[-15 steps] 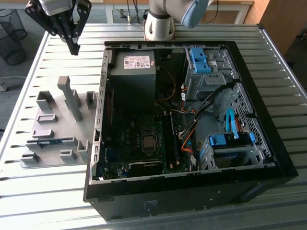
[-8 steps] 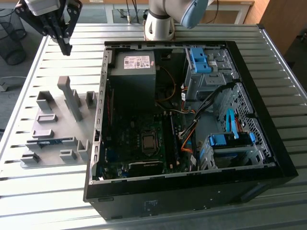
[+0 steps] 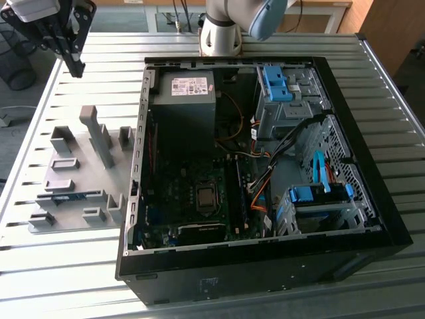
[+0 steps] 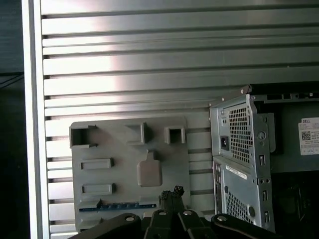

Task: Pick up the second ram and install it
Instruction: 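Reach for the second ram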

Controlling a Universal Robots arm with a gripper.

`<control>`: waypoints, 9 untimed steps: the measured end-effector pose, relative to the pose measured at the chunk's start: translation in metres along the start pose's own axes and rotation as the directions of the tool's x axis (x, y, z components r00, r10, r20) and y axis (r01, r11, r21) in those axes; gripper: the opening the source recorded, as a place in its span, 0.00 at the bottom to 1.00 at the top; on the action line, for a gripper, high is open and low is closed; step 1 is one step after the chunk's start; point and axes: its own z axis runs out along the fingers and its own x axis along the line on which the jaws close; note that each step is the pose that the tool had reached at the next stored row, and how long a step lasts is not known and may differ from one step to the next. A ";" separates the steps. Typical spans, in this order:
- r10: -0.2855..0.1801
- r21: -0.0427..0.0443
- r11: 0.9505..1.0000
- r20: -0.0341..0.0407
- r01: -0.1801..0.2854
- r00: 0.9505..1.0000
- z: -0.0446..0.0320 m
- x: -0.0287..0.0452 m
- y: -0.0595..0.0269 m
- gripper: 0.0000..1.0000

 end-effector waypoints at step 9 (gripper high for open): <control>0.000 0.000 1.000 0.000 0.000 1.000 -0.0001 0.0229 -0.0018 0.10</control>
